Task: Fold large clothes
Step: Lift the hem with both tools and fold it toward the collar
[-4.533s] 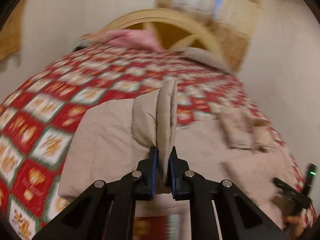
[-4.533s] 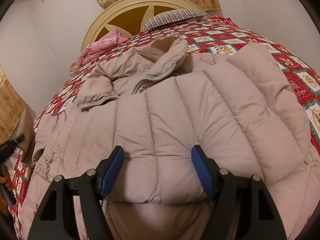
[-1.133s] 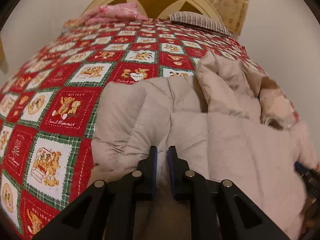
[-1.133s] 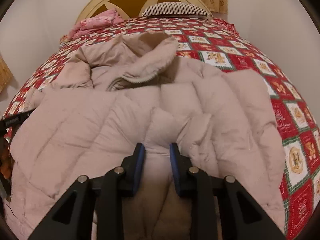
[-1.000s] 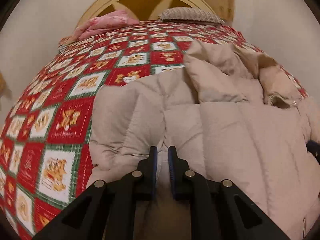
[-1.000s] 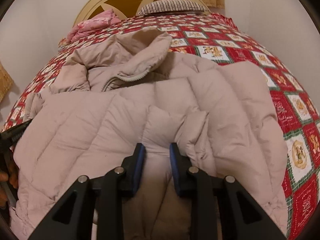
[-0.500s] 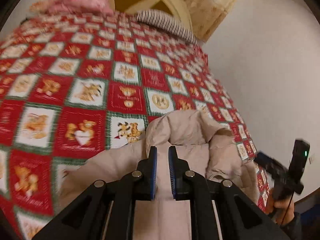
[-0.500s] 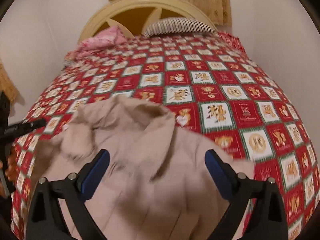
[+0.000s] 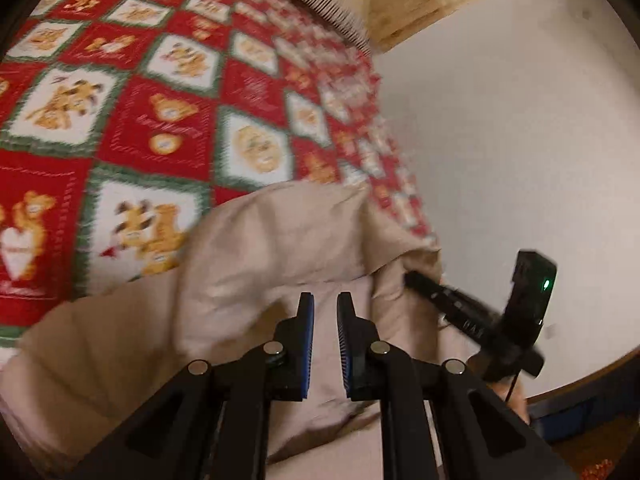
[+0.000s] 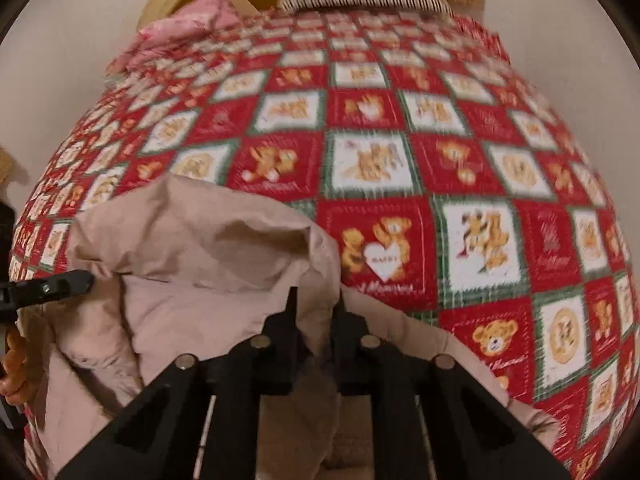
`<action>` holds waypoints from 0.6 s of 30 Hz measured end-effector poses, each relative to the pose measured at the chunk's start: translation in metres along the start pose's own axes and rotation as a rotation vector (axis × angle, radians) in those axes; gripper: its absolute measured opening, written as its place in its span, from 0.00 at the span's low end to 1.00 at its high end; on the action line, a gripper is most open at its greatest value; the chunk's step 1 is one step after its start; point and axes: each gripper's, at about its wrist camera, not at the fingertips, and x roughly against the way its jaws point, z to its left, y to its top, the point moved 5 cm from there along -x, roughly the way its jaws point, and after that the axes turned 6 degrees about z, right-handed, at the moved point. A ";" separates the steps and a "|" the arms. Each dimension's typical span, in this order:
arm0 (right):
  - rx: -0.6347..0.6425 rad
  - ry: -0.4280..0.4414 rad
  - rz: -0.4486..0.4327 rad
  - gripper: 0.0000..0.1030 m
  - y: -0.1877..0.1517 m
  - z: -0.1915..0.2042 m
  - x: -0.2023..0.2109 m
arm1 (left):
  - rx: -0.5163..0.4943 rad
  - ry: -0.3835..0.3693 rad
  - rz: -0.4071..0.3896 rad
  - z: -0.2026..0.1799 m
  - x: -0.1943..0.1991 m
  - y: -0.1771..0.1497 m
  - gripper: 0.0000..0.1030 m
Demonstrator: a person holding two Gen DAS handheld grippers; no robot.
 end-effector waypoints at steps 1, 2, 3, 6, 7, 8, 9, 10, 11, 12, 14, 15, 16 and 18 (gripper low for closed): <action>-0.013 0.017 -0.019 0.11 0.001 -0.001 0.008 | -0.006 -0.032 -0.009 -0.006 0.002 -0.001 0.11; -0.032 0.036 -0.040 0.11 0.000 -0.003 0.018 | -0.019 -0.062 -0.010 -0.013 0.004 -0.002 0.11; -0.049 0.046 -0.059 0.11 -0.002 -0.006 0.029 | -0.043 -0.081 -0.018 -0.024 0.008 -0.004 0.11; -0.077 0.061 -0.082 0.11 -0.011 -0.014 0.045 | -0.103 -0.093 -0.041 -0.048 0.026 -0.011 0.11; -0.088 0.063 -0.081 0.11 -0.015 -0.016 0.046 | -0.117 -0.077 -0.049 -0.054 0.032 -0.014 0.11; -0.096 0.062 -0.076 0.11 -0.017 -0.019 0.045 | -0.139 -0.037 -0.069 -0.057 0.040 -0.015 0.11; -0.105 0.047 -0.066 0.11 -0.027 -0.026 0.041 | -0.164 0.007 -0.101 -0.059 0.048 -0.016 0.11; -0.117 0.040 -0.050 0.11 -0.032 -0.030 0.034 | -0.186 0.059 -0.140 -0.060 0.057 -0.016 0.11; -0.138 0.043 -0.029 0.11 -0.038 -0.035 0.025 | -0.196 0.108 -0.167 -0.058 0.064 -0.015 0.11; -0.156 0.051 -0.013 0.11 -0.040 -0.040 0.016 | -0.192 0.145 -0.187 -0.056 0.070 -0.014 0.11; -0.203 0.064 0.012 0.11 -0.055 -0.050 -0.002 | -0.162 0.194 -0.210 -0.047 0.075 -0.008 0.11; -0.205 0.059 0.007 0.10 -0.060 -0.052 -0.008 | -0.139 0.220 -0.216 -0.041 0.075 -0.005 0.11; -0.197 0.046 -0.011 0.09 -0.063 -0.053 -0.011 | -0.122 0.248 -0.216 -0.035 0.073 -0.001 0.11; -0.181 0.020 -0.050 0.09 -0.064 -0.051 -0.012 | -0.154 0.299 -0.191 -0.036 0.064 0.006 0.11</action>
